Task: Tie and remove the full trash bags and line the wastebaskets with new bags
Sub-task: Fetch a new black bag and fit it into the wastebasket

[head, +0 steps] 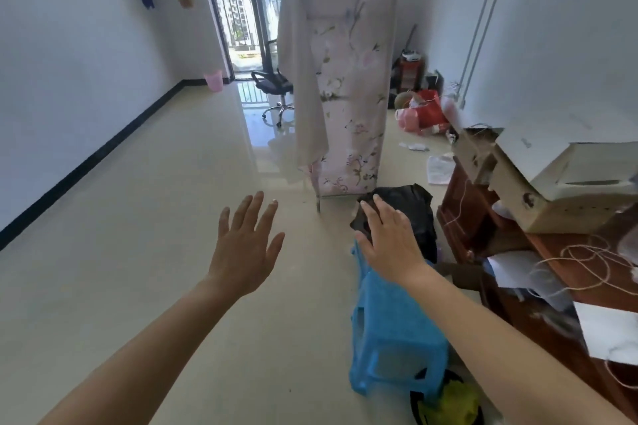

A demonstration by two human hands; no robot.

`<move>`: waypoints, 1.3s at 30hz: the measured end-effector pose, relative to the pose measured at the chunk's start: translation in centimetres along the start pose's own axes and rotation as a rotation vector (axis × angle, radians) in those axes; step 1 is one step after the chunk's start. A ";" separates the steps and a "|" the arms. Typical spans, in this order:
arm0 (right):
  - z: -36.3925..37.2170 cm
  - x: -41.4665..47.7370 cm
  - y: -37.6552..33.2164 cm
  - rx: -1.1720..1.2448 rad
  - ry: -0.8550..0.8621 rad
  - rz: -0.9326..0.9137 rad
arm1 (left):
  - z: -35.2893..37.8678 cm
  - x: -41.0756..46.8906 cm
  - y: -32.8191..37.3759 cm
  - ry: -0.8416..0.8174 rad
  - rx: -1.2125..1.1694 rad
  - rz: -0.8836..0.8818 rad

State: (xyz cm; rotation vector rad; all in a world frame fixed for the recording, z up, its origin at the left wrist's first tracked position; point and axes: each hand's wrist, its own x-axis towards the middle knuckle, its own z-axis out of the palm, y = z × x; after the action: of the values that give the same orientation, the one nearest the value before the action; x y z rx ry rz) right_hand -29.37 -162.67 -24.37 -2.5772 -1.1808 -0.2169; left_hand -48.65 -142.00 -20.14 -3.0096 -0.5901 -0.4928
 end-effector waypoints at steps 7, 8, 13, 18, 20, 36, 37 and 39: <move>3.4 8.9 6.4 0.006 0.010 0.268 | 7.7 17.1 0.1 -0.069 -0.075 0.217; 4.3 10.4 7.6 0.009 0.009 0.306 | 9.3 19.2 0.4 -0.086 -0.079 0.240; 8.5 18.3 13.3 0.017 -0.029 0.470 | 16.9 29.4 1.1 -0.211 -0.057 0.342; 8.8 25.7 18.7 -0.002 -0.049 0.584 | 20.1 40.9 1.9 -0.242 -0.065 0.465; 8.3 28.2 20.4 -0.004 -0.050 0.634 | 20.8 45.1 2.3 -0.258 -0.106 0.470; 16.7 37.0 30.3 0.003 -0.199 1.295 | 40.6 70.9 9.9 -0.546 -0.244 0.935; 18.0 36.9 30.5 0.044 -0.197 1.341 | 42.1 71.2 10.4 -0.575 -0.247 0.959; 21.1 36.8 30.7 0.114 -0.215 1.414 | 45.3 71.1 11.5 -0.621 -0.249 1.007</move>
State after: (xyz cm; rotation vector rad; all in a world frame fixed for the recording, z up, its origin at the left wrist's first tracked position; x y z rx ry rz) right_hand 18.21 -148.44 -41.12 -2.6787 0.7191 0.4248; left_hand 31.62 -122.66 -40.51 -3.0967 1.0455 0.4585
